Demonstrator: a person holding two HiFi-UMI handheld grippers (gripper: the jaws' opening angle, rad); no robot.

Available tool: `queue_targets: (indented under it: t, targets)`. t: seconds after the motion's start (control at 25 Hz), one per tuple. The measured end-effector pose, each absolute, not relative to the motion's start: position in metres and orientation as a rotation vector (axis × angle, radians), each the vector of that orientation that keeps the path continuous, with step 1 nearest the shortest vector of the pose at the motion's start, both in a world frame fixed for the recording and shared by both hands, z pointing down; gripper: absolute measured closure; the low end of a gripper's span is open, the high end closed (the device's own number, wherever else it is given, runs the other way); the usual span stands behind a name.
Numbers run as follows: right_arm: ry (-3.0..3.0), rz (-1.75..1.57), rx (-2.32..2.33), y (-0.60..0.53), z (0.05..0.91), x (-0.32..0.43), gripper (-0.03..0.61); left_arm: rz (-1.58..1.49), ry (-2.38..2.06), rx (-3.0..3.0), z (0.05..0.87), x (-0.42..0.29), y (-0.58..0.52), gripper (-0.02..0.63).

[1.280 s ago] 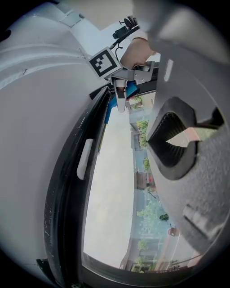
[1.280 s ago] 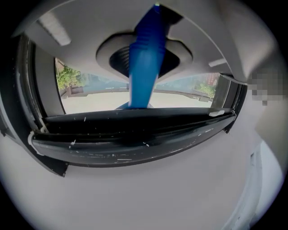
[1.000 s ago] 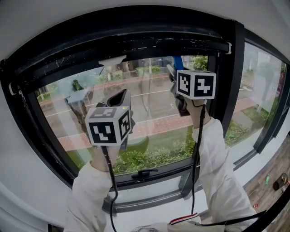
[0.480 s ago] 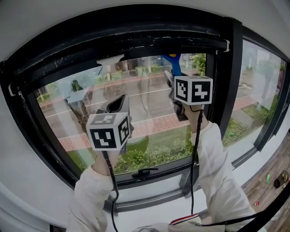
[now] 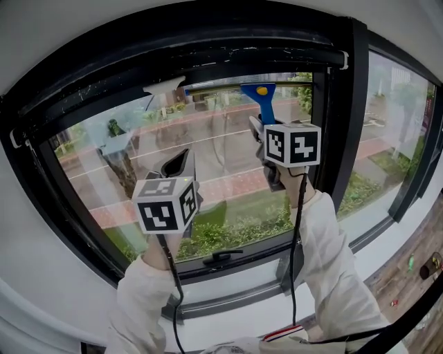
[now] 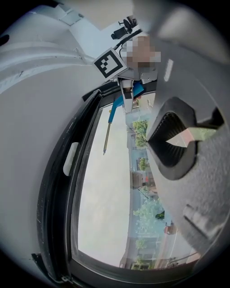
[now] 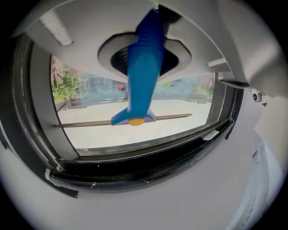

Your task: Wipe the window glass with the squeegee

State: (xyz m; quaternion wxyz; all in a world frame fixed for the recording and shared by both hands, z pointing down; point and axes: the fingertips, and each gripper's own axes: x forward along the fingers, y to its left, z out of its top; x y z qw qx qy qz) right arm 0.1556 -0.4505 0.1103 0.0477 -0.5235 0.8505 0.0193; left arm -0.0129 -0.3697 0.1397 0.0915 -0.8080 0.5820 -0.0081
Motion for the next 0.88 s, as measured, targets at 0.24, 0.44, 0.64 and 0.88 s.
queue_targets:
  t: [0.24,0.44,0.64,0.88]
  targets:
    - [2.623,0.018,-1.614,-0.448,0.141,0.155,0.485,-0.047,1.733,-2.427,0.163,-0.011,-0.365,0.614]
    - [2.658,-0.016,-1.641,-0.446,0.17,0.154,0.486,-0.113,1.752,-2.414,0.191,-0.013,-0.365,0.614]
    - [2.709,-0.04,-1.642,-0.445,0.2,0.15,0.491,-0.135,1.773,-2.457,0.219,-0.013,-0.364,0.614]
    - [2.758,-0.087,-1.693,-0.439,0.243,0.151,0.495,-0.153,1.784,-2.495,0.242,-0.011,-0.362,0.614]
